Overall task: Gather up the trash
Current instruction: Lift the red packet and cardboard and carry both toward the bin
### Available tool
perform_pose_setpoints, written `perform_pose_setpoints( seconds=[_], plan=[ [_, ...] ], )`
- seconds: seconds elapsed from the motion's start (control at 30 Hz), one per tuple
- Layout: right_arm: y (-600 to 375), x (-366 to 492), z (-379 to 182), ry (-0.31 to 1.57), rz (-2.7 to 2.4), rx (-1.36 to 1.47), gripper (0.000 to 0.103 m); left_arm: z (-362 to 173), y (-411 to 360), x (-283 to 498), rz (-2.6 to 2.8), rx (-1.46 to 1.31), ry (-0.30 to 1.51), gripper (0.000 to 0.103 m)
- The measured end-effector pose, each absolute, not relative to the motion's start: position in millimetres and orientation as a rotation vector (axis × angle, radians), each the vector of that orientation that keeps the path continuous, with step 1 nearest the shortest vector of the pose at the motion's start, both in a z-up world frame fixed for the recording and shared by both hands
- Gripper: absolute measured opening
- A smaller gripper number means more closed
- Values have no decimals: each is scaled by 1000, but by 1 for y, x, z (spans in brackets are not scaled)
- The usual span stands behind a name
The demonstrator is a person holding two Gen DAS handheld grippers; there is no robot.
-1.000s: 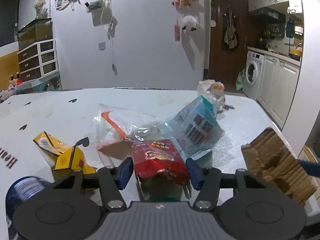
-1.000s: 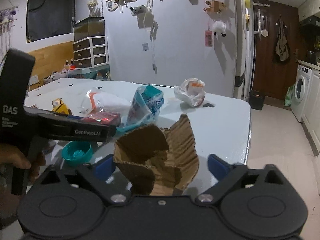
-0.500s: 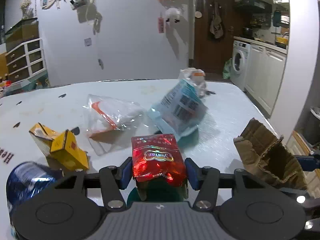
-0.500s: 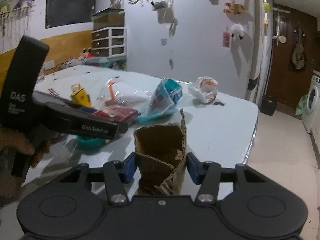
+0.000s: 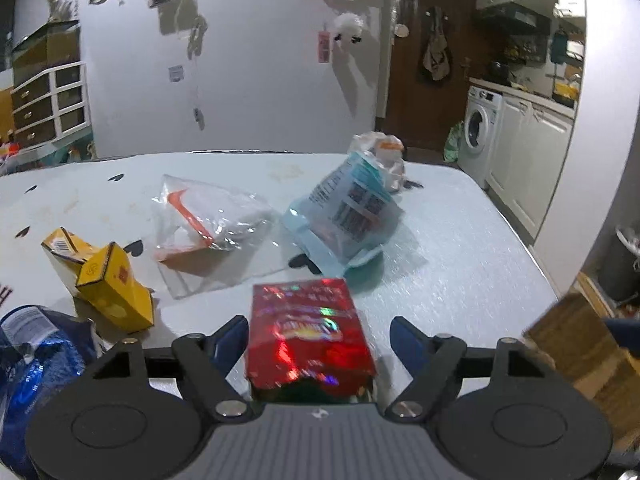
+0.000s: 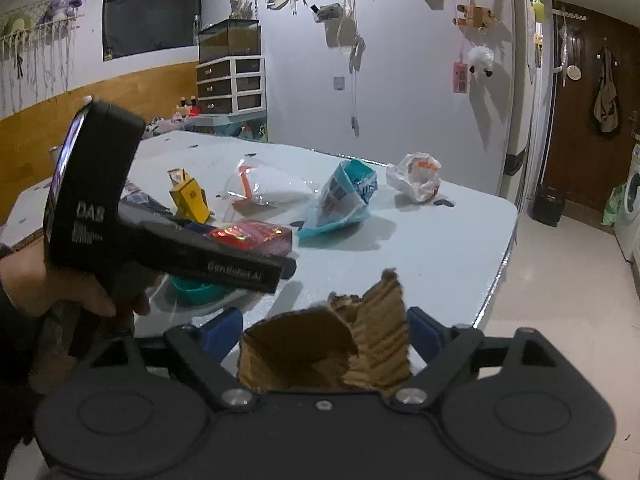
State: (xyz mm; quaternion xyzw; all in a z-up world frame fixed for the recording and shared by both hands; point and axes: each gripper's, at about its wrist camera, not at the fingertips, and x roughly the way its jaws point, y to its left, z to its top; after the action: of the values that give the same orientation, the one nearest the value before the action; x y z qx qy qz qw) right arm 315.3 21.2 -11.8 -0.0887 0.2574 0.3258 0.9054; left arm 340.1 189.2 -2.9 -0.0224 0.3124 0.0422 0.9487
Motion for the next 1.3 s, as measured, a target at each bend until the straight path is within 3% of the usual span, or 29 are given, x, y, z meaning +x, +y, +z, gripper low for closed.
perform_pose_setpoints(
  seconds=[0.33,0.43,0.5,0.63,0.7,1.3],
  plan=[
    [26,317,-24,591,631,-291,89,-4,203,350,81,-67,669,76],
    [22,317,-24,610,626,-268,87,-4,200,351,89,-28,673,67],
    [19,318,-23,617,627,-239,82,-3,200,350,77,-29,669,54],
    [15,317,-18,611,632,-222,71,-2,199,348,76,-25,658,54],
    [12,317,-16,602,633,-204,57,0,198,345,85,-21,640,53],
    [-44,315,6,465,496,-85,56,22,161,314,65,-16,517,53]
  ],
)
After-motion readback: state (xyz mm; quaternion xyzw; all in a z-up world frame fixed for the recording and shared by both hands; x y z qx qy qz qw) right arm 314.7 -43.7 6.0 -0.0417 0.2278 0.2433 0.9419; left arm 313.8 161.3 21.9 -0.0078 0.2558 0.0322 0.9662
